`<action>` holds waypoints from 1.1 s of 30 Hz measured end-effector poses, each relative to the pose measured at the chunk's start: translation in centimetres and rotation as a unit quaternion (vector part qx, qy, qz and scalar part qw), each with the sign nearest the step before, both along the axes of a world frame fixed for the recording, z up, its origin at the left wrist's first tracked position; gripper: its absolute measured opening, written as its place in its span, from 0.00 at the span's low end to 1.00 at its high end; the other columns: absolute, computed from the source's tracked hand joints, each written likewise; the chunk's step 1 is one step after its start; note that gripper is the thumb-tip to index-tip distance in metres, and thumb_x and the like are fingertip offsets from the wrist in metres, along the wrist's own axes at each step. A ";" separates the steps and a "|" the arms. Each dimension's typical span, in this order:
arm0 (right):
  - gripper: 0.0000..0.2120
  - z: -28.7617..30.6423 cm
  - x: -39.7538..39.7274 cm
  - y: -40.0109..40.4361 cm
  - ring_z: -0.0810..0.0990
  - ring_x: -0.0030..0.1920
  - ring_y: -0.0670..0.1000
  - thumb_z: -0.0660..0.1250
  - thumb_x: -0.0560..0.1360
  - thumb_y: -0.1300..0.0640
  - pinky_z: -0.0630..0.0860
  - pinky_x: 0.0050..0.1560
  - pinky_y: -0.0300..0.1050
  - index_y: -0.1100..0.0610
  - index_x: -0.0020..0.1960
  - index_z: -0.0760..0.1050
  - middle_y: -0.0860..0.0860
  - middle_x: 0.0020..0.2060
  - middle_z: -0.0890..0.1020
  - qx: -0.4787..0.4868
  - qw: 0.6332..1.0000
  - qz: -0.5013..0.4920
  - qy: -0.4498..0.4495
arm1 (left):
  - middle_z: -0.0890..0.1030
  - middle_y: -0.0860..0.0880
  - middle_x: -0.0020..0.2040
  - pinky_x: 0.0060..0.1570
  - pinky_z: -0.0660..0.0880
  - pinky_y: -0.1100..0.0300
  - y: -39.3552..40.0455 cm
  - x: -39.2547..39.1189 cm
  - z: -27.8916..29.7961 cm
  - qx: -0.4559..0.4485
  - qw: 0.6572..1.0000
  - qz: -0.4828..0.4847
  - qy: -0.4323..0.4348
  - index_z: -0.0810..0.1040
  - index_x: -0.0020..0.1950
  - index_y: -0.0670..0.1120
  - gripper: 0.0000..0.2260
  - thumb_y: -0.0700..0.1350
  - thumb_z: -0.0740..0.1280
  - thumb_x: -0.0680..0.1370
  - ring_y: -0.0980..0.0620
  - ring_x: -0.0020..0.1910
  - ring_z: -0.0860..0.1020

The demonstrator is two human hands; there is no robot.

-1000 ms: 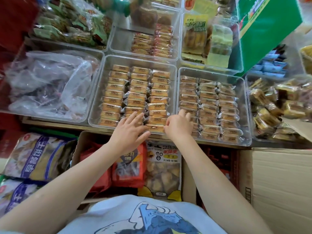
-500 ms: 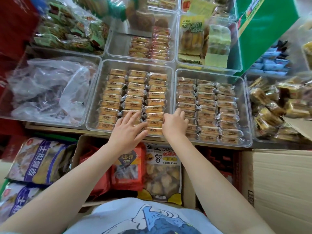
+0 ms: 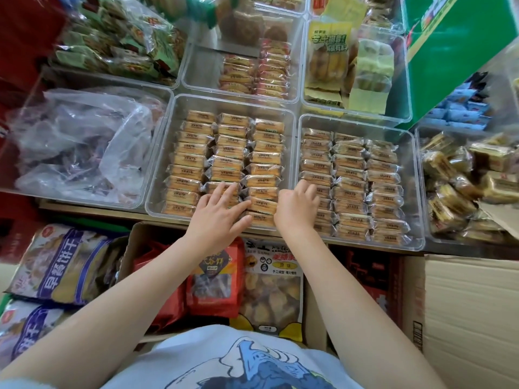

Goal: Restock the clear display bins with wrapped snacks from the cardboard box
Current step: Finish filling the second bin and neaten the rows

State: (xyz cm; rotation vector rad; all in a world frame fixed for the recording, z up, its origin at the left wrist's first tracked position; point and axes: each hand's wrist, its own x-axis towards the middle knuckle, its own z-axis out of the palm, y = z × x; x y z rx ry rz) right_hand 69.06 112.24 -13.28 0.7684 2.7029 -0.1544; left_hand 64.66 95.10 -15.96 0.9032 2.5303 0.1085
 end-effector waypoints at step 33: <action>0.08 -0.7 -2.2 1.2 0.62 0.71 0.60 0.64 0.81 0.55 0.71 0.62 0.55 0.55 0.58 0.75 0.59 0.69 0.66 -0.021 1.000 0.002 0.019 | 0.45 0.53 0.83 0.78 0.44 0.43 1.9 0.1 -0.6 0.009 0.996 -0.086 0.000 0.55 0.82 0.54 0.39 0.69 0.31 0.76 0.50 0.81 0.38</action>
